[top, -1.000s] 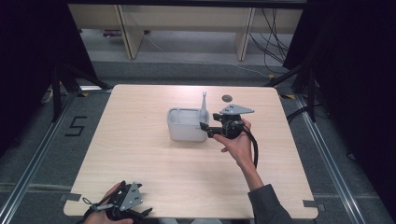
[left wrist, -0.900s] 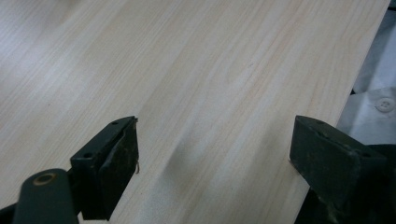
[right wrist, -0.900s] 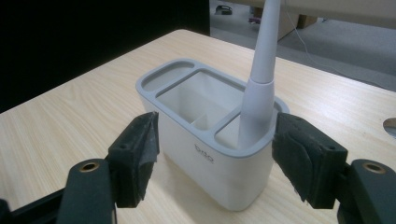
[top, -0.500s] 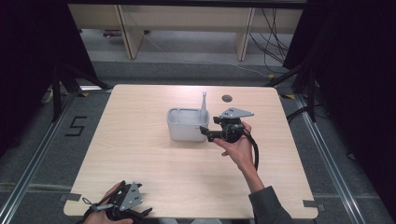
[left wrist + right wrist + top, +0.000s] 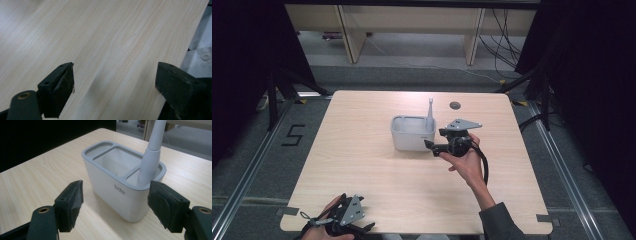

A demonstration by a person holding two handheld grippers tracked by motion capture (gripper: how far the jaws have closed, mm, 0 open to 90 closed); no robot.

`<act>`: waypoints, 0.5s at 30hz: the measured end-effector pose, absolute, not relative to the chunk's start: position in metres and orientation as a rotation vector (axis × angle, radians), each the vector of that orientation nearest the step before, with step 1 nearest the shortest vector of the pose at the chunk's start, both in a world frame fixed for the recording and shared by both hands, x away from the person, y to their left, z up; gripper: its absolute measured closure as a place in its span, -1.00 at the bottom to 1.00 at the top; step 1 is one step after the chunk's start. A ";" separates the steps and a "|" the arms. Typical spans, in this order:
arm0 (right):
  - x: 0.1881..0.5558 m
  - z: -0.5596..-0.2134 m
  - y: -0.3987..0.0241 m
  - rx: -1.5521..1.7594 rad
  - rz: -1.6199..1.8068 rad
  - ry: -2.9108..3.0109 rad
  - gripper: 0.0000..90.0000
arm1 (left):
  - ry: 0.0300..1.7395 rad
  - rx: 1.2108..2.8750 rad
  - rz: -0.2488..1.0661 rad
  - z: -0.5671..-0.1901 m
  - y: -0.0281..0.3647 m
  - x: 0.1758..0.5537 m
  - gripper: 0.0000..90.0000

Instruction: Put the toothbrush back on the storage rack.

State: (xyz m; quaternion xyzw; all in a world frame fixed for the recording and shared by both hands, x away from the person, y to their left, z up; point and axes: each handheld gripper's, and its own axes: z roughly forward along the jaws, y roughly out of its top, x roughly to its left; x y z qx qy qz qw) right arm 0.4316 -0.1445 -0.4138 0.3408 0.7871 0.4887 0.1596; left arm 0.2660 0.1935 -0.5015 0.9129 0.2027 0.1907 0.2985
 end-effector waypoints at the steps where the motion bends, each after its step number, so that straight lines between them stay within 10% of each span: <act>1: 0.429 -0.413 -0.144 1.002 1.382 2.249 -0.36 | 0.541 2.422 0.506 -0.502 0.193 0.266 -0.66; 15: 0.417 -0.423 -0.146 1.010 1.338 2.282 -0.39 | 0.536 2.429 0.502 -0.501 0.194 0.266 -0.66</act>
